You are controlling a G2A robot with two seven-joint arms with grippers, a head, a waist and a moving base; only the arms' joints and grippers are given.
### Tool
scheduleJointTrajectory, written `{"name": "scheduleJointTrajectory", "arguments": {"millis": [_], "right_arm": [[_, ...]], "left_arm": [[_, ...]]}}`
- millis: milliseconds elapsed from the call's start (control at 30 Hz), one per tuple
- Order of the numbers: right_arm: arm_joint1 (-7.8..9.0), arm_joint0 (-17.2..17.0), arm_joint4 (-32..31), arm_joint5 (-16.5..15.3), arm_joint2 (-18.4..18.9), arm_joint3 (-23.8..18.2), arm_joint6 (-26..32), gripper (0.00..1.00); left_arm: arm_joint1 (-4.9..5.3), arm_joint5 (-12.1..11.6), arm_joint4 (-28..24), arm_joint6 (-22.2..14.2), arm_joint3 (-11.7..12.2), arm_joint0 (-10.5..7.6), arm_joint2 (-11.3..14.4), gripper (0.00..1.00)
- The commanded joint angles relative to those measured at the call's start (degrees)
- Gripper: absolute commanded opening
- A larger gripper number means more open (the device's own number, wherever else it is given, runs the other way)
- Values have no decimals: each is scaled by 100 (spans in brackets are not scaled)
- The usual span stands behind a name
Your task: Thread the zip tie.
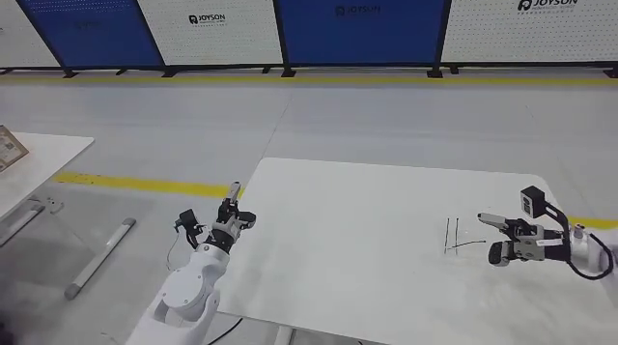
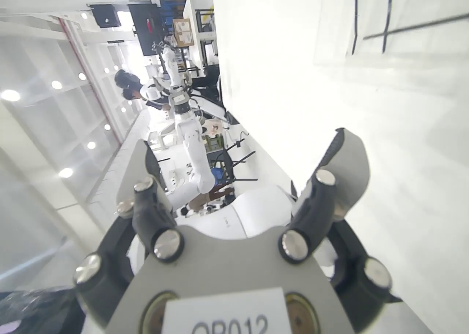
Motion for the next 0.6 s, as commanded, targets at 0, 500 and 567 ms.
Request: {"name": "scheduleJointTrajectory", "arguments": {"millis": [0, 500, 567], "right_arm": [[0, 30, -53, 26, 15, 32, -143, 100], [-164, 384, -678, 311, -490, 429, -813, 100], [-164, 384, -678, 311, -490, 429, -813, 100]], "left_arm": [[0, 0, 0, 0, 0, 0, 0, 100], [0, 0, 0, 0, 0, 0, 0, 100], [0, 0, 0, 0, 0, 0, 0, 100]]}}
